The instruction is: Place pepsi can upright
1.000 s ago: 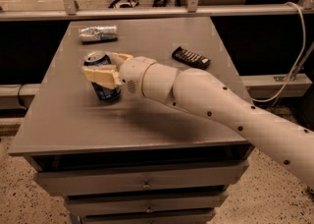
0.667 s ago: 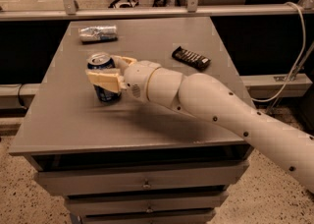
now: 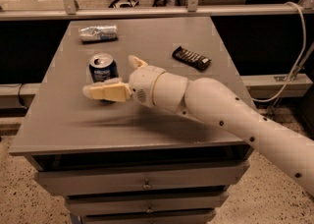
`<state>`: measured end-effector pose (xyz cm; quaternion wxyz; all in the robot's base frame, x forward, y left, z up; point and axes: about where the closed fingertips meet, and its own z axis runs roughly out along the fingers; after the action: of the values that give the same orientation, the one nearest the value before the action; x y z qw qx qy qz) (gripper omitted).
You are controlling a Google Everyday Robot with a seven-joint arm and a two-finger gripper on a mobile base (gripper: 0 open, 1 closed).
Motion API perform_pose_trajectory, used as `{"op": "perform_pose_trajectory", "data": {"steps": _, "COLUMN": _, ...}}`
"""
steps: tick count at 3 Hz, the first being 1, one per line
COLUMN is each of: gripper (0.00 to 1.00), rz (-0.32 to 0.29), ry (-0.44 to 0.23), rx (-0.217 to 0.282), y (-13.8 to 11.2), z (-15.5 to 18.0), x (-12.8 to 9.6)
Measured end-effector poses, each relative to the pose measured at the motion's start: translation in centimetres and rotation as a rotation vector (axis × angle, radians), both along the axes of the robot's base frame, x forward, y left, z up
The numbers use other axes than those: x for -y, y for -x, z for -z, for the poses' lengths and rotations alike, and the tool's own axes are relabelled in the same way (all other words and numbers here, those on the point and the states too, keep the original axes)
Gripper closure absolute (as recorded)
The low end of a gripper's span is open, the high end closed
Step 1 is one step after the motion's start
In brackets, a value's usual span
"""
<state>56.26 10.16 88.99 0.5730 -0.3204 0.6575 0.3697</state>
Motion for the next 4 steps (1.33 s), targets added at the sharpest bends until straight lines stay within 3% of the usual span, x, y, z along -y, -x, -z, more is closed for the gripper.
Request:
{"op": "perform_pose_trajectory", "data": {"steps": 2, "gripper": 0.0, "rz": -0.034, "ry": 0.054, "rx": -0.026, "y": 0.4, "z": -0.9, "x": 5.3}}
{"op": "perform_pose_trajectory", "data": {"steps": 4, "gripper": 0.0, "rz": -0.068, "ry": 0.099, "rx": -0.076, "y": 2.3, "z": -2.8, "x": 14.3}}
